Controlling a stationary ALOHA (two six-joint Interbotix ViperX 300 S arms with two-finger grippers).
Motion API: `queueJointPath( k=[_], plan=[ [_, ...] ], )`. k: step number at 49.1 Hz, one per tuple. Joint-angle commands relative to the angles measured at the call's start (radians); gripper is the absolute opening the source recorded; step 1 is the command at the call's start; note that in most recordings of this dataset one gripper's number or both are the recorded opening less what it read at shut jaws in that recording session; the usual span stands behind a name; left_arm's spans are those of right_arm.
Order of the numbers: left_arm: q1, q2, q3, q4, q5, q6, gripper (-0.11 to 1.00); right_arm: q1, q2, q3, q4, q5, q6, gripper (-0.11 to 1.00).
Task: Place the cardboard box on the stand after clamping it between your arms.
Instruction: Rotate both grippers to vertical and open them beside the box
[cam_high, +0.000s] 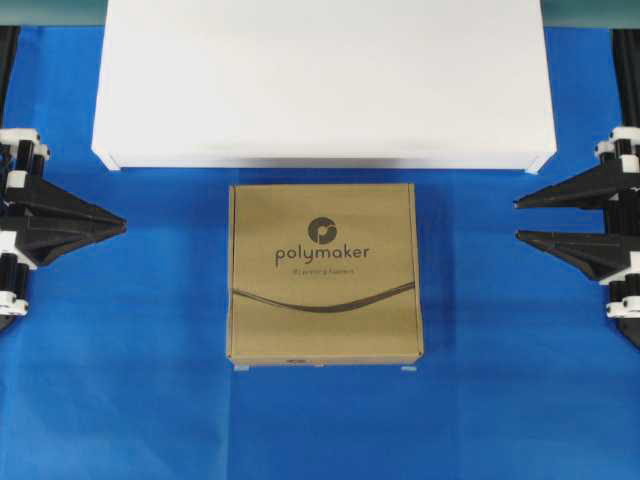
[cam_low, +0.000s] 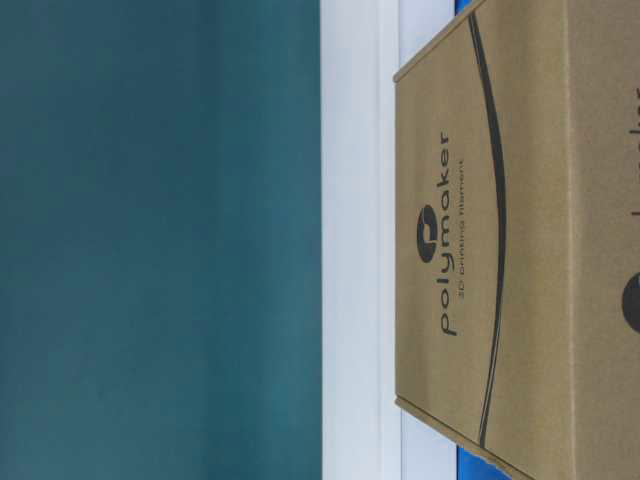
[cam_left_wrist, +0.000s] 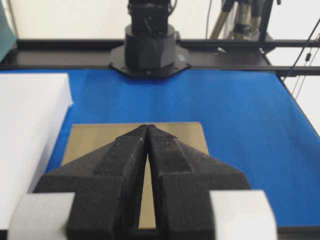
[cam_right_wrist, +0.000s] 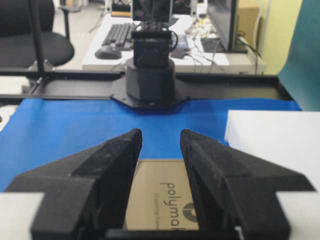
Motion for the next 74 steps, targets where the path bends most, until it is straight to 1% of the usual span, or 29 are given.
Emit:
queueJointPath(
  k=[1,2,4,6,8,13,21,27,35,44,47,55,62,66,69,72,74],
  plan=[
    [0.017,0.035,-0.026,0.038,0.029,-0.023,0.05,-0.003,0.005,-0.011,0.003,-0.003,0.012,0.14],
    [0.02,0.04,-0.032,0.038,0.043,-0.026,0.05,-0.003,0.005,-0.012,0.005,0.009,0.012,0.14],
    [0.023,0.051,-0.046,0.04,0.075,-0.029,0.02,-0.005,0.005,-0.014,0.012,0.04,0.012,0.18],
    [0.025,0.058,-0.06,0.04,0.103,-0.031,0.0,-0.006,0.005,-0.021,0.018,0.084,0.012,0.13],
    [0.026,0.069,-0.072,0.04,0.135,-0.026,0.0,-0.008,0.005,-0.034,0.023,0.132,0.012,0.08],
    [0.032,0.087,-0.104,0.04,0.23,-0.018,0.0,-0.023,0.005,-0.061,0.025,0.273,0.014,0.01],
    [0.046,0.123,-0.175,0.046,0.457,-0.005,0.0,-0.054,0.023,-0.118,0.025,0.541,0.012,0.01],
    [0.055,0.158,-0.222,0.046,0.615,0.031,0.0,-0.072,0.061,-0.156,0.023,0.71,0.011,0.01],
    [0.06,0.215,-0.255,0.046,0.758,0.072,0.0,-0.072,0.123,-0.19,0.021,0.836,0.008,0.01],
    [0.057,0.282,-0.275,0.046,0.876,0.072,0.0,-0.074,0.187,-0.216,0.018,0.968,0.005,0.01],
    [0.055,0.298,-0.281,0.044,0.899,0.071,0.0,-0.074,0.206,-0.218,0.014,0.997,0.003,0.01],
    [0.055,0.308,-0.281,0.046,0.911,0.08,0.0,-0.074,0.242,-0.222,0.0,1.046,0.002,0.03],
    [0.055,0.318,-0.276,0.046,0.913,0.075,0.0,-0.086,0.262,-0.222,-0.005,1.075,0.002,0.09],
    [0.055,0.334,-0.273,0.046,0.913,0.066,0.02,-0.094,0.272,-0.222,-0.005,1.088,0.002,0.17],
    [0.054,0.348,-0.272,0.046,0.911,0.061,0.13,-0.101,0.281,-0.222,-0.005,1.101,0.002,0.28],
    [0.054,0.364,-0.268,0.046,0.907,0.055,0.29,-0.109,0.288,-0.222,-0.003,1.115,0.002,0.43],
    [0.055,0.374,-0.267,0.046,0.902,0.048,0.42,-0.112,0.296,-0.224,-0.005,1.126,0.003,0.56]
  ],
)
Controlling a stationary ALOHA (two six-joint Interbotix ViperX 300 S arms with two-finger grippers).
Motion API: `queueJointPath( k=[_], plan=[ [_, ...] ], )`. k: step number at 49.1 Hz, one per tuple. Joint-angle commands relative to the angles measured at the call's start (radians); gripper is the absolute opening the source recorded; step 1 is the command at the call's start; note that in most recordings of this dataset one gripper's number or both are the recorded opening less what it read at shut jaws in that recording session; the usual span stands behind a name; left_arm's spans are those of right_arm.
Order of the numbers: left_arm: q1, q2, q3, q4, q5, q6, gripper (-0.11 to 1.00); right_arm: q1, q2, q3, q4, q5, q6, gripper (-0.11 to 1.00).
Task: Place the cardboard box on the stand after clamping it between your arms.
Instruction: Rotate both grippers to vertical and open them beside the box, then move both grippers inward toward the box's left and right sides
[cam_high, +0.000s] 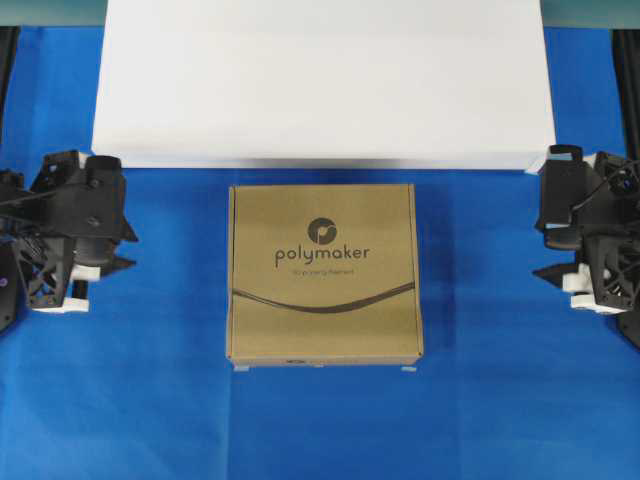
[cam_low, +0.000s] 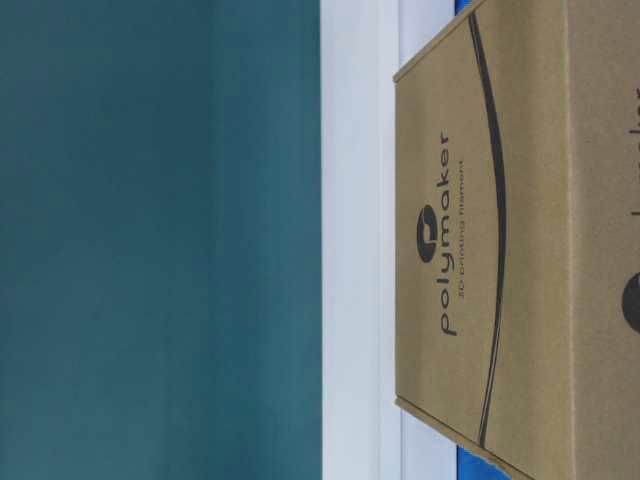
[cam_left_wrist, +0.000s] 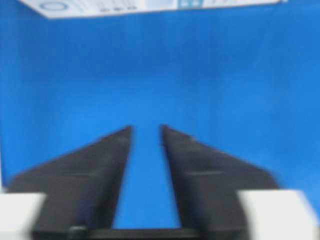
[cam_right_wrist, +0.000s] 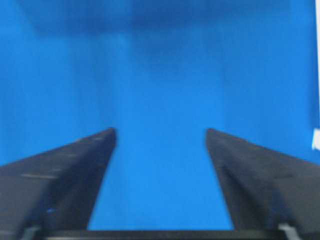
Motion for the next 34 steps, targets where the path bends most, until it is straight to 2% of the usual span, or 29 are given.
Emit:
queueJointPath(
  k=[1,6,10,15,22,34],
  plan=[
    [-0.002,0.018,-0.012,0.003,-0.012,-0.011,0.48,-0.009,0.014,-0.029,-0.003,0.017,-0.002,0.62],
    [-0.002,0.052,-0.012,0.003,-0.021,-0.043,0.76,-0.009,0.031,-0.025,-0.003,0.025,0.0,0.88],
    [-0.002,0.075,-0.009,0.003,-0.034,-0.064,0.89,-0.011,0.043,-0.021,-0.003,0.017,0.0,0.99],
    [-0.006,0.104,0.003,0.003,-0.078,-0.069,0.87,-0.012,0.06,-0.009,-0.003,-0.008,0.002,0.98],
    [-0.006,0.158,0.028,0.003,-0.19,-0.071,0.87,-0.012,0.1,0.014,-0.003,-0.104,0.006,0.98],
    [-0.002,0.287,0.026,0.003,-0.341,-0.069,0.87,-0.012,0.25,0.015,-0.003,-0.275,0.008,0.98]
  ],
)
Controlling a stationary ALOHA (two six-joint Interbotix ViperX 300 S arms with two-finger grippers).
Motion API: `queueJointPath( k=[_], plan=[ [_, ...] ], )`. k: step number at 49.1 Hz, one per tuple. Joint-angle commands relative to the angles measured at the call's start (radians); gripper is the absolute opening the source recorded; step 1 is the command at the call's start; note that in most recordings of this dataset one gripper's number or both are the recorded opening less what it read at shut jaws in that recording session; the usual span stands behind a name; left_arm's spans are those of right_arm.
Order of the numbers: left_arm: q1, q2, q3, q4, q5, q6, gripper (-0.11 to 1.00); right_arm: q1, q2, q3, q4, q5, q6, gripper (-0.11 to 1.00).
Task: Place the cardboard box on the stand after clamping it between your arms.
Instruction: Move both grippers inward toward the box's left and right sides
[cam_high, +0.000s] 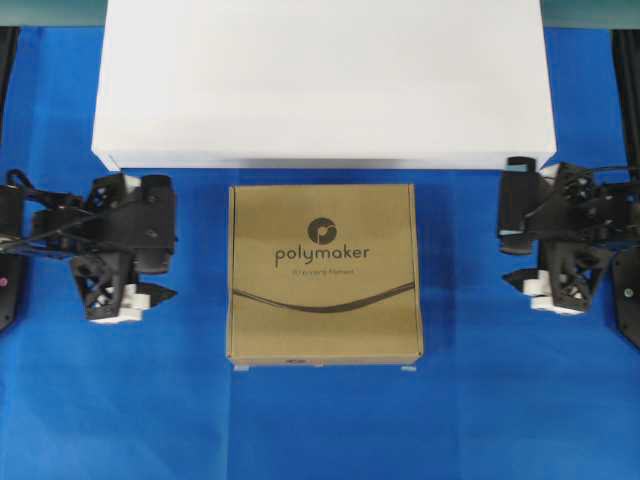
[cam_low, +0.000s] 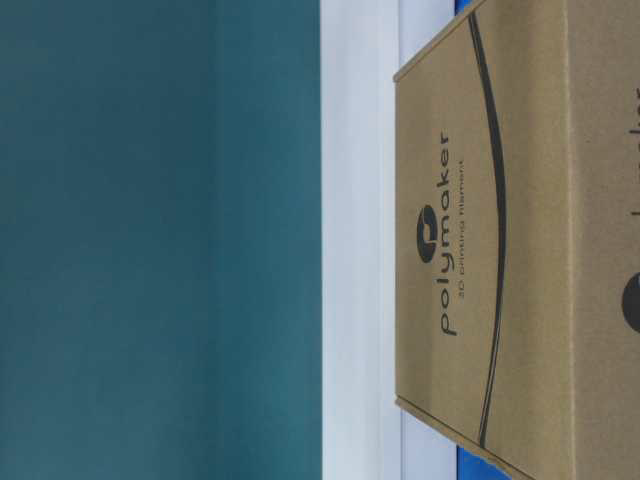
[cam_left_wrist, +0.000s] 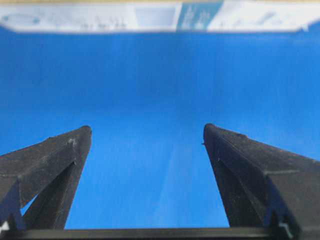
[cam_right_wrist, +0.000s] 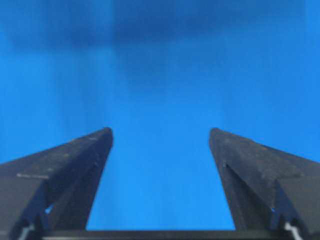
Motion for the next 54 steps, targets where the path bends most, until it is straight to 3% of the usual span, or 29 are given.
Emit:
queueJointPath(
  k=[1,12,31,54],
  plan=[
    [0.003,0.04,-0.012,0.002,-0.052,-0.002,0.87,-0.002,0.058,-0.015,0.0,-0.066,0.006,0.98],
    [0.017,0.135,-0.04,0.002,-0.144,0.005,0.87,0.003,0.222,-0.051,0.003,-0.222,-0.002,0.98],
    [0.014,0.252,-0.117,0.002,-0.176,-0.002,0.87,0.018,0.41,-0.163,0.003,-0.305,-0.012,0.98],
    [0.012,0.291,-0.187,0.002,-0.192,0.006,0.87,0.025,0.468,-0.218,0.003,-0.374,-0.009,0.98]
  ],
)
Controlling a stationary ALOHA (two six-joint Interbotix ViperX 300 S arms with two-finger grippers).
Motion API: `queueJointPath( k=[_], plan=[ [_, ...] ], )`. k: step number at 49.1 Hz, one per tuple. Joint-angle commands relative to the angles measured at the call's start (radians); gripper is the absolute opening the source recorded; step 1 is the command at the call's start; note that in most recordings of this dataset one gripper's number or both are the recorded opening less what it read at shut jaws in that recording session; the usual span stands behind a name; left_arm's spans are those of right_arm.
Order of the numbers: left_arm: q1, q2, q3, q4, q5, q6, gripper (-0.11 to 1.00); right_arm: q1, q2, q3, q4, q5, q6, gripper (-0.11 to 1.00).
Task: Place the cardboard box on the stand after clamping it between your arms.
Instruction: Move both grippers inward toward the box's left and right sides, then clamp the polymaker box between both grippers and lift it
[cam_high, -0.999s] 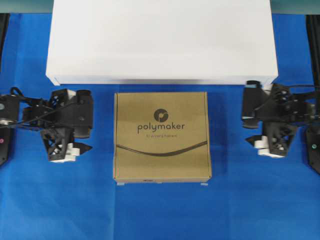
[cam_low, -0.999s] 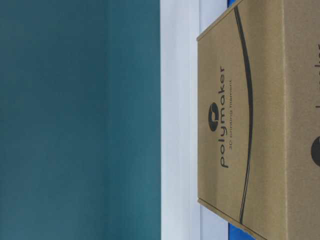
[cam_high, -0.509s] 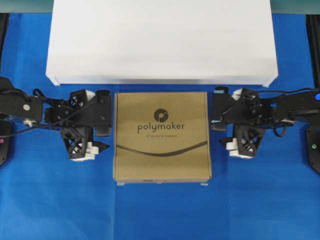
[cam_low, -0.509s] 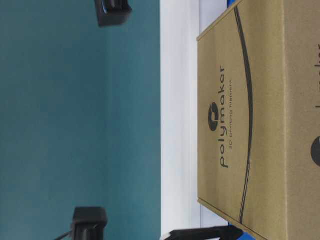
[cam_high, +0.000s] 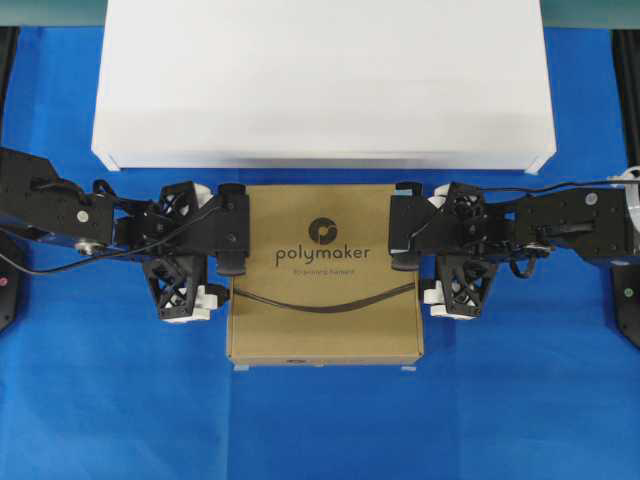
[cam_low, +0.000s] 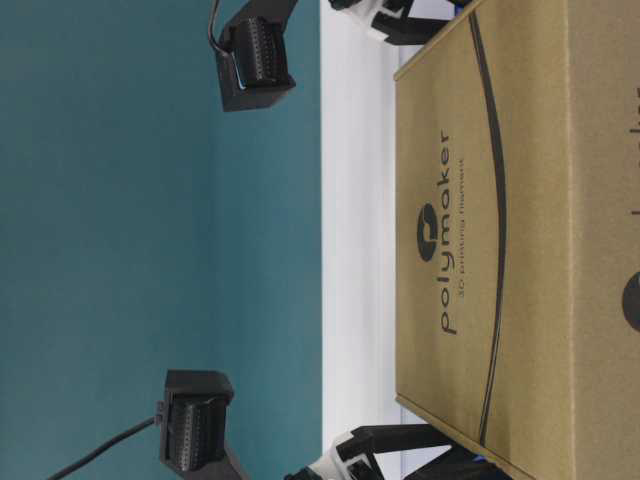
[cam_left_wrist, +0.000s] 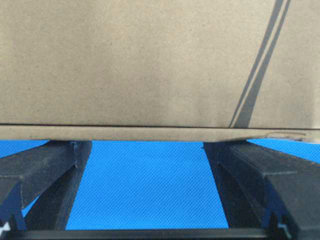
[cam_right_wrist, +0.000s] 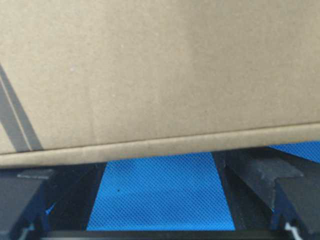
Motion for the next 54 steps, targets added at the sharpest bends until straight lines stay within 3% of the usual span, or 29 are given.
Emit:
queueJointPath(
  k=[1,15,25,38,54],
  plan=[
    [-0.002,-0.003,-0.037,0.002,-0.023,0.002,0.87,0.002,-0.012,-0.04,0.002,-0.028,0.006,0.98],
    [0.0,-0.054,-0.1,0.002,0.025,-0.006,0.87,0.0,-0.072,-0.081,0.008,0.034,0.012,0.98],
    [-0.002,-0.127,-0.202,0.002,0.176,-0.048,0.87,0.0,-0.161,-0.169,0.02,0.241,0.009,0.98],
    [0.003,-0.218,-0.333,0.0,0.388,-0.051,0.87,0.0,-0.255,-0.285,0.021,0.439,0.009,0.98],
    [0.017,-0.227,-0.4,0.0,0.462,-0.028,0.87,-0.008,-0.282,-0.341,0.02,0.511,0.005,0.98]
  ],
)
